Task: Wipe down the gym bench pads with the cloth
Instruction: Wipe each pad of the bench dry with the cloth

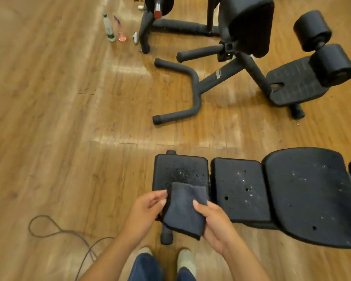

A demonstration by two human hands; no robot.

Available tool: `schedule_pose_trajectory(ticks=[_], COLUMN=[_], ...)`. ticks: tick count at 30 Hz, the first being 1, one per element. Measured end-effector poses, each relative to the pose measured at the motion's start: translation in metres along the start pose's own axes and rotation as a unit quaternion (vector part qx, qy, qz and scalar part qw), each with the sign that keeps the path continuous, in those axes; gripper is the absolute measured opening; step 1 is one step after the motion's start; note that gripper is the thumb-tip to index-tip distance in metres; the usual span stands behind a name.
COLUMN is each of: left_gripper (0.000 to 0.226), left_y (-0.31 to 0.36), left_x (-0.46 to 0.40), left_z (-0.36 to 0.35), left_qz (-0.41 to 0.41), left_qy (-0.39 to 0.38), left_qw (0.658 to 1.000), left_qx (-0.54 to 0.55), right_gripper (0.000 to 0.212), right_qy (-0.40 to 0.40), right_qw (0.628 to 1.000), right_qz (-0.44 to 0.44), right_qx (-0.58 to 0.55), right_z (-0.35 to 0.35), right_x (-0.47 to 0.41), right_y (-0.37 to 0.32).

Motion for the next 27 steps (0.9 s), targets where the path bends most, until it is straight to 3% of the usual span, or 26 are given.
schedule_pose_trajectory(ticks=[3,5,7,9,11,14,16,19,27], left_gripper=[0.043,0.051,0.053,0.053,0.051,0.052,0.054,0.057,0.057], left_y=[-0.022,-0.030,-0.034,-0.039,-0.052,-0.083,-0.095,-0.102,-0.114], left_x=[-0.039,-0.059,-0.076,-0.093,-0.110,-0.134,-0.142,-0.145,-0.144], left_z=[0.000,-0.001,-0.006,-0.016,-0.023,-0.031,-0.032,-0.031,-0.033], left_qz=[-0.031,-0.052,-0.087,-0.117,-0.138,-0.145,-0.142,-0.154,-0.179], left_qy=[0.017,0.057,0.092,0.115,0.137,0.111,0.109,0.136,0.198], left_qw=[0.993,0.966,0.914,0.847,0.810,0.803,0.799,0.794,0.782], left_qx=[-0.116,-0.246,-0.386,-0.506,-0.554,-0.567,-0.574,-0.572,-0.563], right_gripper=[0.020,0.020,0.021,0.023,0.028,0.066,0.076,0.073,0.069], right_qy=[0.040,0.089,0.119,0.100,0.067,0.062,0.046,0.029,0.031], right_qw=[0.995,0.976,0.942,0.893,0.811,0.608,0.543,0.508,0.505], right_qz=[0.087,0.155,0.231,0.326,0.393,0.460,0.451,0.441,0.456], right_qx=[0.041,0.121,0.213,0.292,0.428,0.644,0.707,0.739,0.732], right_z=[0.011,0.017,0.014,-0.004,-0.028,-0.048,-0.048,-0.045,-0.053], right_x=[-0.049,-0.070,-0.089,-0.100,-0.119,-0.161,-0.181,-0.191,-0.203], right_y=[-0.022,-0.036,-0.054,-0.068,-0.065,-0.036,-0.015,0.002,0.003])
Point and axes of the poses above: each hand's wrist, its own x-axis away from the middle knuckle, its own z-axis out of the back of the hand, y = z × x, the point moved 7 cm from there along -x, towards the middle knuckle, and after that the axes turned 12 degrees about -x, right-handed, at the moved point
